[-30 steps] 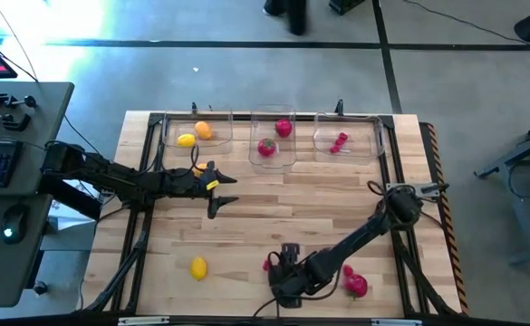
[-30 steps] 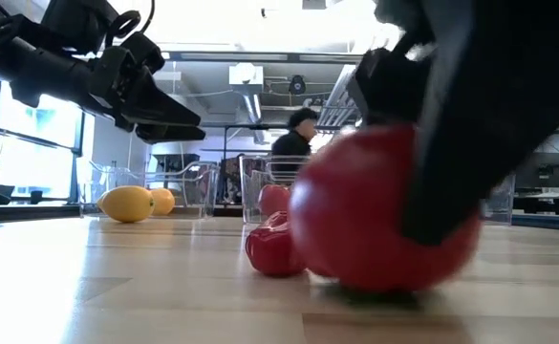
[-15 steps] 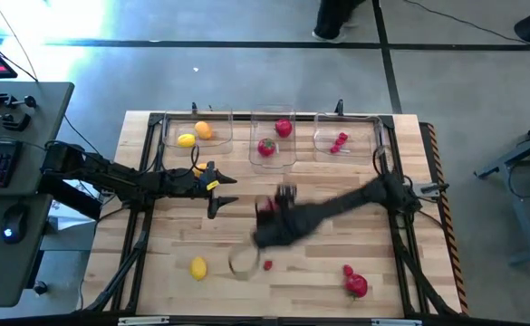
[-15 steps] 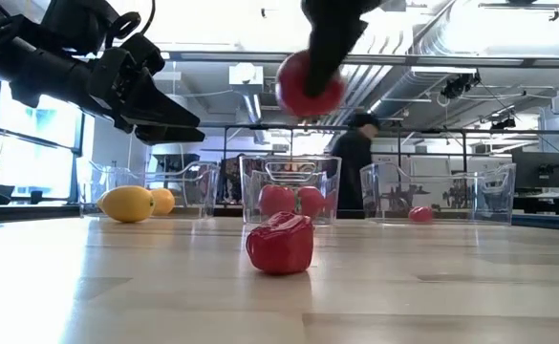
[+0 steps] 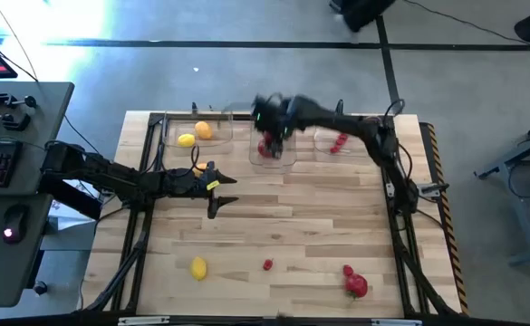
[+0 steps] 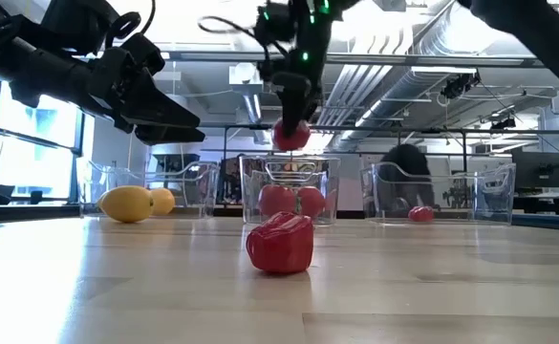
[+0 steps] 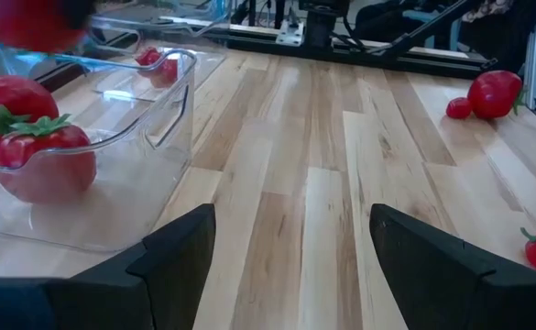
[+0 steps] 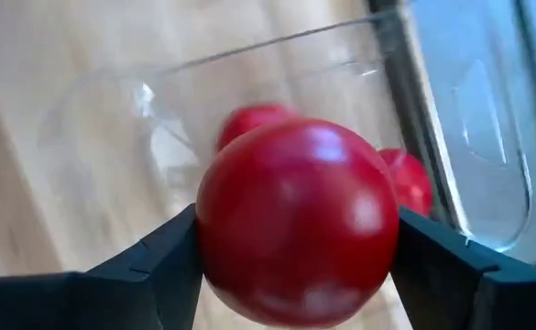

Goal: Sort produce into baskets
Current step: Put the tomato into the middle transparent bin

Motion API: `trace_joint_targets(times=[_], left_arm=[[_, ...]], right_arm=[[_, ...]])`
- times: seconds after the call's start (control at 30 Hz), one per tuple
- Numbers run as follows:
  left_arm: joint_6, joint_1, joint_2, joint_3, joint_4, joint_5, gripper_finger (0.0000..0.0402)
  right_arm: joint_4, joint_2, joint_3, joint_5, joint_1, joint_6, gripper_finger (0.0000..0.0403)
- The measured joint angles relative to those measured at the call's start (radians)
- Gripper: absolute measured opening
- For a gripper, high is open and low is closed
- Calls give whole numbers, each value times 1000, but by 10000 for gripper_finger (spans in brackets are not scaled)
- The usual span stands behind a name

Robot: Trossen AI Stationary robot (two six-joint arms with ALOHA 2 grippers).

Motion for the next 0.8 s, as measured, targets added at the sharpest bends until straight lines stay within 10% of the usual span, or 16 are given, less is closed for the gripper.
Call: trace_joint_targets(times=[0.23,0.8], left_arm=[[-15,0,0,0,-1,0,278],[-17,-1,0,0,-17,0,278]], right_arm=[[51,40,1,-190,-176,9,269],[64,132,0,-200,-175,-8,310]])
